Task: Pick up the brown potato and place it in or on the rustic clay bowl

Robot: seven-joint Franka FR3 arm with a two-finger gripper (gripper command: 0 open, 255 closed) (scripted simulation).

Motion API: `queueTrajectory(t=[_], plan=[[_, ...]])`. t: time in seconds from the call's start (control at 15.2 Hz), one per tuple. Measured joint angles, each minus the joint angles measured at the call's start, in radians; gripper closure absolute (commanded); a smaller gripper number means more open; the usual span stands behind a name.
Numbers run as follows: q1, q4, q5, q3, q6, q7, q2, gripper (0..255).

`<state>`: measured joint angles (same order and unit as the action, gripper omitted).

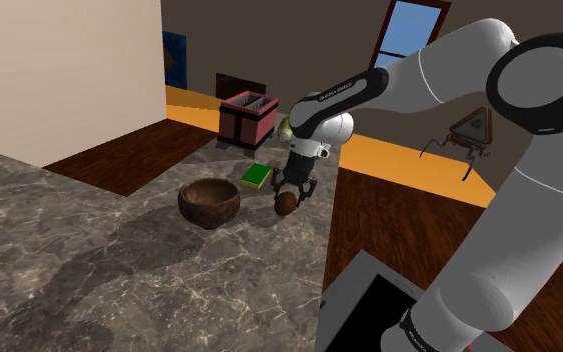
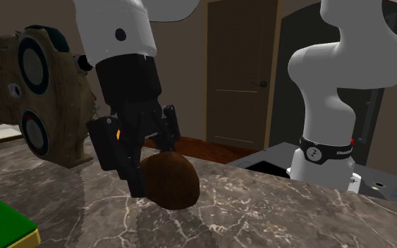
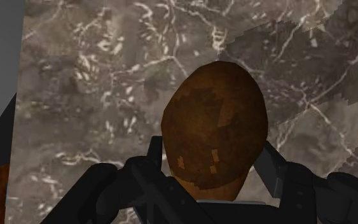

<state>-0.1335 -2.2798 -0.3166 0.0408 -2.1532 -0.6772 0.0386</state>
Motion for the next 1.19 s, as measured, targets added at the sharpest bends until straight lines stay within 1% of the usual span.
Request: queueTrajectory(t=[0.53,1.19], plan=[[-0.003,0.038,0.023,0.004,0.100,-0.032,-0.066,255],[-0.006,0.111,0.043,0.005,0.227,-0.071,-0.124,255]])
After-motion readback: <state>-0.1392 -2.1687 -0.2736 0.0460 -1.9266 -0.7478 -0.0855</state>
